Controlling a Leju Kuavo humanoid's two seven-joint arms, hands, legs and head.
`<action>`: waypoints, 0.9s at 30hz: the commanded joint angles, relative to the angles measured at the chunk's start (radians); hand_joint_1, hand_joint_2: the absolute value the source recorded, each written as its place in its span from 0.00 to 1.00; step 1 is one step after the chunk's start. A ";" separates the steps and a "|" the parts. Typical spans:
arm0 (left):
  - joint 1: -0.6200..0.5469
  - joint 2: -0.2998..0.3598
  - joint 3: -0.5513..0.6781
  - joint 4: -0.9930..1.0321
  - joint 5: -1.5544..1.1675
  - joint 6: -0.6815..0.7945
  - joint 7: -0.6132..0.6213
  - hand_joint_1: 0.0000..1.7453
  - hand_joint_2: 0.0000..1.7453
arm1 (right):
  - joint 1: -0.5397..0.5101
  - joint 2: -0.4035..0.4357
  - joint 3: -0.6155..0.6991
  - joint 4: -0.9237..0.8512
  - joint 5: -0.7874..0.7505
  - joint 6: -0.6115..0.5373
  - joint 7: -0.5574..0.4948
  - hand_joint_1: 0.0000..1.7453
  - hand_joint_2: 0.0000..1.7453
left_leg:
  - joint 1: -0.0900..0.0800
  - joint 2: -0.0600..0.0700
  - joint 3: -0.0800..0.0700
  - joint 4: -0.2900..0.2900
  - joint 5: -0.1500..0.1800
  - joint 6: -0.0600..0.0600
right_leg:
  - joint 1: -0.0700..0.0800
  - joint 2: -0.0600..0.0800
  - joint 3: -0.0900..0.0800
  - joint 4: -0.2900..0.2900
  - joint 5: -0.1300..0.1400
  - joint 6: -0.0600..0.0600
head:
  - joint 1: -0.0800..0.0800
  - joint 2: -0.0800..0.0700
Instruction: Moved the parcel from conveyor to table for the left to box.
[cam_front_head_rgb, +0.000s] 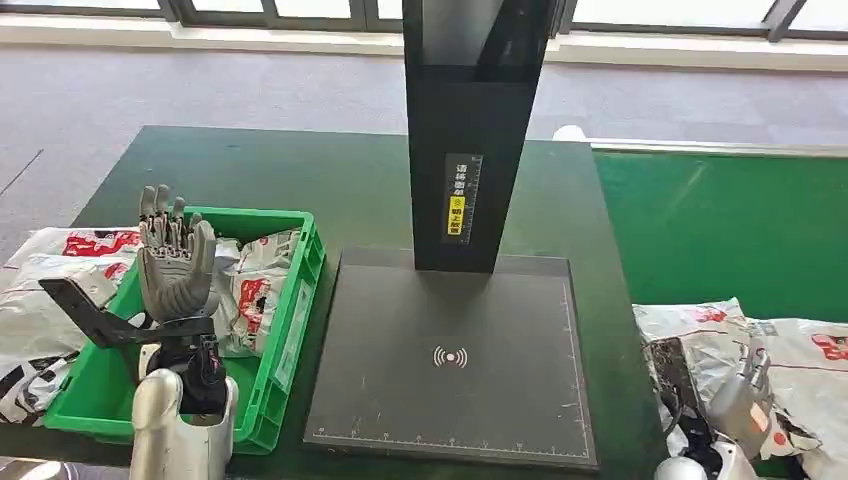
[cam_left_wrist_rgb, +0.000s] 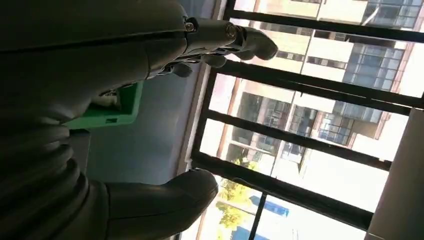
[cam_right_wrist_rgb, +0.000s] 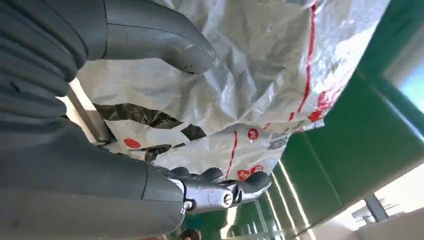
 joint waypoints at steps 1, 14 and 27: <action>-0.006 0.019 0.012 0.020 -0.005 0.005 0.006 0.00 1.00 | -0.050 -0.023 -0.066 0.113 0.035 0.018 0.046 0.00 1.00 | 0.000 0.001 0.000 -0.001 0.001 0.000 | 0.000 0.000 0.000 -0.001 0.001 -0.001 | 0.000 0.000; -0.002 0.015 0.011 0.022 -0.008 0.007 0.012 0.00 1.00 | -0.041 -0.031 -0.074 0.128 0.090 0.043 0.115 0.00 1.00 | 0.000 0.001 -0.001 -0.002 0.002 0.000 | 0.001 -0.001 -0.001 -0.002 0.002 -0.001 | 0.000 0.000; -0.002 0.015 0.011 0.022 -0.008 0.007 0.012 0.00 1.00 | -0.041 -0.031 -0.074 0.128 0.090 0.043 0.115 0.00 1.00 | 0.000 0.000 -0.001 -0.001 0.001 0.000 | 0.000 -0.001 -0.001 -0.002 0.001 -0.001 | 0.000 0.000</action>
